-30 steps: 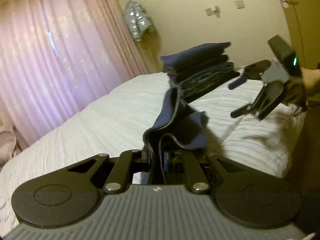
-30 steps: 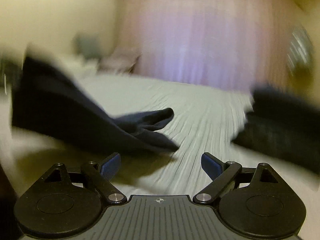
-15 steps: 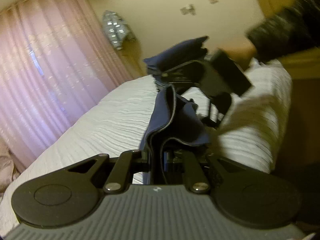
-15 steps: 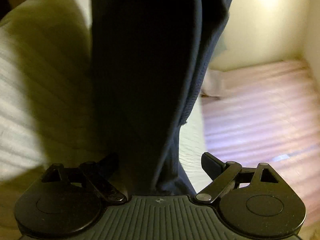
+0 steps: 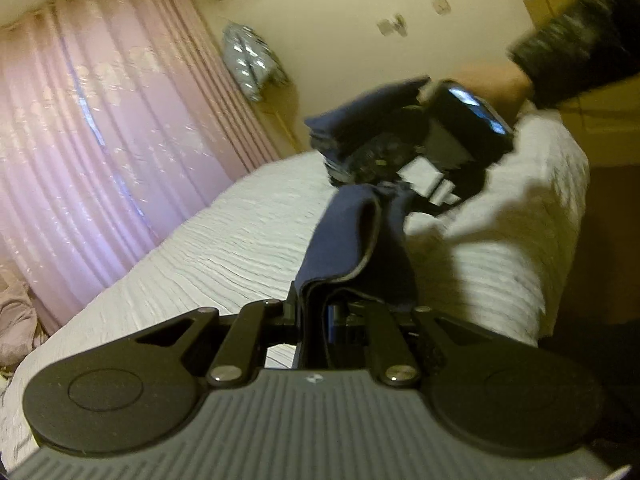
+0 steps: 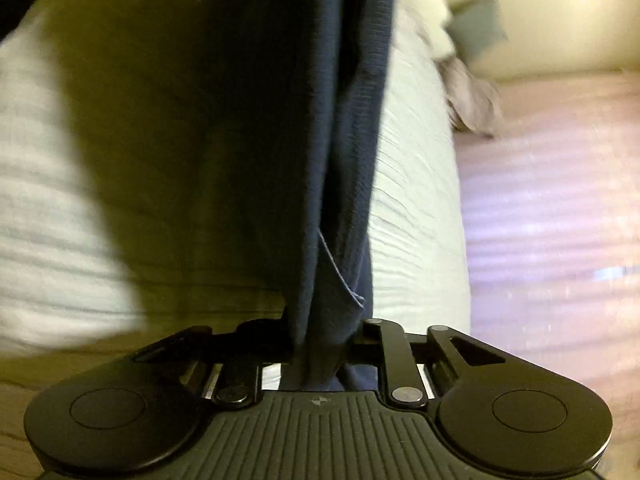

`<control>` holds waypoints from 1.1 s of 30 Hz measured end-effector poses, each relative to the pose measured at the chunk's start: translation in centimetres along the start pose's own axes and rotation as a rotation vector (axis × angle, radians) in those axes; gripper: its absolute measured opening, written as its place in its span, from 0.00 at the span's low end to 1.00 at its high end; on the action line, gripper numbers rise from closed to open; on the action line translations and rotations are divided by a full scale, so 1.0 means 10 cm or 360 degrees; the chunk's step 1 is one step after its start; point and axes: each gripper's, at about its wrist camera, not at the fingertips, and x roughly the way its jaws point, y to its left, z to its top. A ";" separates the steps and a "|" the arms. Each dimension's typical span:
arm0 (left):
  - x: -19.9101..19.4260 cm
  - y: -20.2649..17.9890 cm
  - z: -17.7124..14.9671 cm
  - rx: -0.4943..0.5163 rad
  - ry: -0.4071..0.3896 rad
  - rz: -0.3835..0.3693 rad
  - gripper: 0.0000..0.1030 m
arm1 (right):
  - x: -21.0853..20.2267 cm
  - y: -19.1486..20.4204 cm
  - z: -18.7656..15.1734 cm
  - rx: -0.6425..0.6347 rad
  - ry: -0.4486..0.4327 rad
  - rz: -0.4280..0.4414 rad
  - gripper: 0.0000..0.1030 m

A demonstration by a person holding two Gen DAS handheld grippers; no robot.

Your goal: Fold clothes

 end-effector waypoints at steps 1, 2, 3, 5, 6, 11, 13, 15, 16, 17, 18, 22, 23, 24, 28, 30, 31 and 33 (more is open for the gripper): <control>-0.08 0.04 0.01 -0.0022 -0.0021 0.0017 0.09 | -0.11 0.01 0.04 0.0038 -0.0001 -0.0027 0.16; -0.16 0.07 0.03 -0.0038 -0.0041 0.0030 0.09 | -0.25 0.02 0.09 0.0075 -0.0004 -0.0054 0.15; -0.26 0.11 0.05 -0.0047 -0.0059 0.0041 0.09 | -0.38 0.03 0.13 0.0112 -0.0008 -0.0082 0.15; -0.46 0.17 0.09 -0.0057 -0.0101 0.0061 0.09 | -0.71 -0.01 0.24 0.0143 -0.0012 -0.0087 0.15; -0.55 0.22 0.11 -0.0066 -0.0117 0.0062 0.09 | -0.88 -0.04 0.30 0.0152 -0.0013 -0.0083 0.15; -0.83 0.49 0.15 -0.0215 -0.0118 0.0033 0.10 | -1.64 -0.29 0.63 0.0153 -0.0017 0.0007 0.15; -0.88 0.64 0.13 -0.0328 -0.0095 0.0008 0.09 | -1.79 -0.43 0.76 0.0178 -0.0026 0.0106 0.15; -0.85 0.80 0.04 -0.0470 -0.0045 -0.0025 0.10 | -1.77 -0.54 0.88 0.0194 -0.0028 0.0210 0.15; -0.79 0.88 -0.04 -0.0544 -0.0008 -0.0040 0.10 | -1.68 -0.59 0.93 0.0207 -0.0021 0.0268 0.15; -0.70 0.96 -0.14 -0.0617 0.0039 -0.0049 0.10 | -1.56 -0.64 0.97 0.0223 -0.0012 0.0331 0.15; -0.61 1.04 -0.24 -0.0689 0.0086 -0.0059 0.10 | -1.42 -0.68 1.01 0.0237 -0.0009 0.0387 0.15; -0.20 1.33 -0.72 -0.0920 0.0243 -0.0064 0.10 | -0.62 -0.90 1.12 0.0388 -0.0017 0.0562 0.15; -0.09 1.40 -0.84 -0.0967 0.0278 -0.0064 0.10 | -0.40 -0.96 1.13 0.0439 -0.0022 0.0598 0.15; 0.02 1.48 -0.96 -0.1006 0.0310 -0.0060 0.10 | -0.19 -1.01 1.14 0.0483 -0.0027 0.0631 0.15; 0.42 1.83 -1.37 -0.1142 0.0438 -0.0052 0.10 | 0.62 -1.07 1.11 0.0551 -0.0003 0.0712 0.18; 0.56 2.01 -1.56 -0.1200 0.0475 -0.0008 0.10 | 0.98 -1.05 1.06 0.0586 0.0028 0.0757 0.19; 0.61 2.11 -1.65 -0.1239 0.0491 0.0017 0.11 | 1.16 -1.05 0.99 0.0616 0.0042 0.0771 0.20; 0.64 2.29 -1.78 -0.1290 0.0508 0.0085 0.11 | 1.45 -1.08 0.83 0.0723 0.0053 0.0787 0.21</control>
